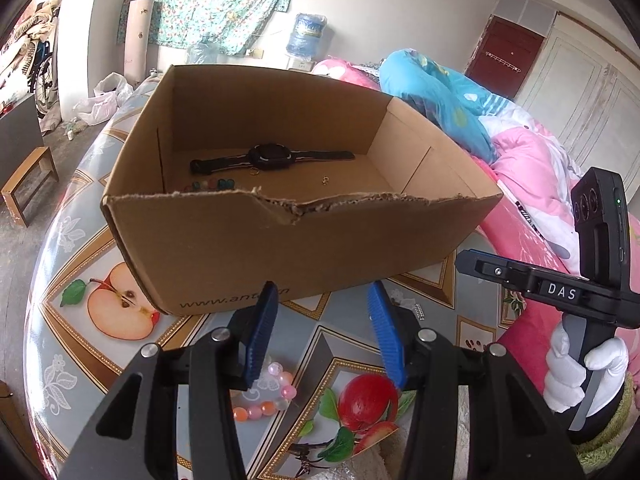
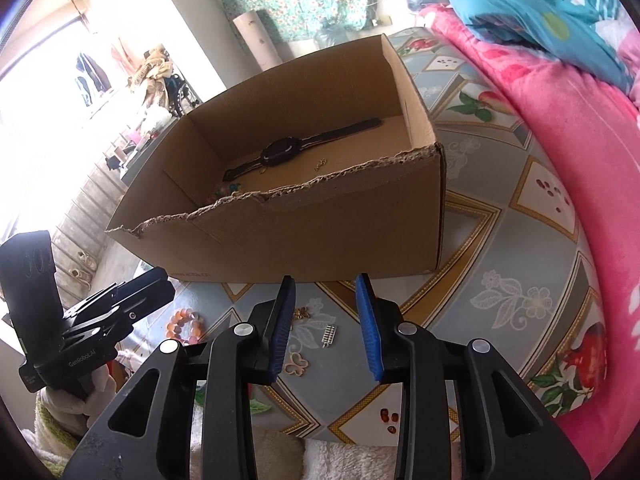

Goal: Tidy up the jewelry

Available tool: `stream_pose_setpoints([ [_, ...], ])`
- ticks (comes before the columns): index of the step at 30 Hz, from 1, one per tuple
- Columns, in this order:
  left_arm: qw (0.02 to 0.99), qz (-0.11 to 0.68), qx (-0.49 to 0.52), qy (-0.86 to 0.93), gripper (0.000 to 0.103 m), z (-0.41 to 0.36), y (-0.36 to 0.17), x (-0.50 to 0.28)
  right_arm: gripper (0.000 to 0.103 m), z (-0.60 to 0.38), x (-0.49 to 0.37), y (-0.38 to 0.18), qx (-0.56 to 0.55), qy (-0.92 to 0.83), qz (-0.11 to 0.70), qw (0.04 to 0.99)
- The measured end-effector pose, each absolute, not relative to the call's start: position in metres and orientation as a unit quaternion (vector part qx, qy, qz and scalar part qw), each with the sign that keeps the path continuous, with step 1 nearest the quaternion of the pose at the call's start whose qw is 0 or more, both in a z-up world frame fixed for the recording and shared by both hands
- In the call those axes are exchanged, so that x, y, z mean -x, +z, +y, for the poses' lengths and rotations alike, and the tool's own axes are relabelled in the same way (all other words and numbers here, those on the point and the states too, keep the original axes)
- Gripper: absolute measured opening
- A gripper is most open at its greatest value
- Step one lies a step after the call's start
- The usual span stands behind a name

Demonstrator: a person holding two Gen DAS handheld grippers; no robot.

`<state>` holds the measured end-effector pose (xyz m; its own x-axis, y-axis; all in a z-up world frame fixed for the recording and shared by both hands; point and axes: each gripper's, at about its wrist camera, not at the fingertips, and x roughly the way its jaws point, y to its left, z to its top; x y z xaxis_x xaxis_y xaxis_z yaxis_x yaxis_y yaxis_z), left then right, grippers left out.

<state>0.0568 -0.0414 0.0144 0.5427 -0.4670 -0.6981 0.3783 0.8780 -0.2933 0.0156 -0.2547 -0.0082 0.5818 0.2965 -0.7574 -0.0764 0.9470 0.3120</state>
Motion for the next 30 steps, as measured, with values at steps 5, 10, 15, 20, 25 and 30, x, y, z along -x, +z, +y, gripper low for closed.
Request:
stream_pose_setpoints([
  [5, 0.880, 0.416, 0.054, -0.224, 0.046, -0.047, 0.016, -0.061, 0.032, -0.261, -0.017, -0.007, -0.140, 0.112, 0.436, 0.882],
  [10, 0.883, 0.421, 0.047, -0.202, 0.046, -0.051, 0.015, -0.064, 0.032, -0.267, -0.021, -0.008, -0.151, 0.122, 0.429, 0.882],
  [15, 0.885, 0.428, 0.038, -0.178, 0.046, -0.057, 0.013, -0.067, 0.033, -0.274, -0.023, -0.008, -0.164, 0.131, 0.422, 0.882],
  [20, 0.891, 0.427, 0.021, -0.152, 0.046, -0.061, 0.015, -0.069, 0.035, -0.280, -0.025, -0.006, -0.175, 0.144, 0.411, 0.883],
  [25, 0.888, 0.436, 0.030, -0.143, 0.046, -0.061, 0.017, -0.071, 0.035, -0.288, -0.028, -0.004, -0.189, 0.169, 0.411, 0.876],
  [30, 0.885, 0.439, 0.049, -0.145, 0.046, -0.059, 0.018, -0.074, 0.035, -0.292, -0.030, -0.004, -0.199, 0.175, 0.407, 0.874],
])
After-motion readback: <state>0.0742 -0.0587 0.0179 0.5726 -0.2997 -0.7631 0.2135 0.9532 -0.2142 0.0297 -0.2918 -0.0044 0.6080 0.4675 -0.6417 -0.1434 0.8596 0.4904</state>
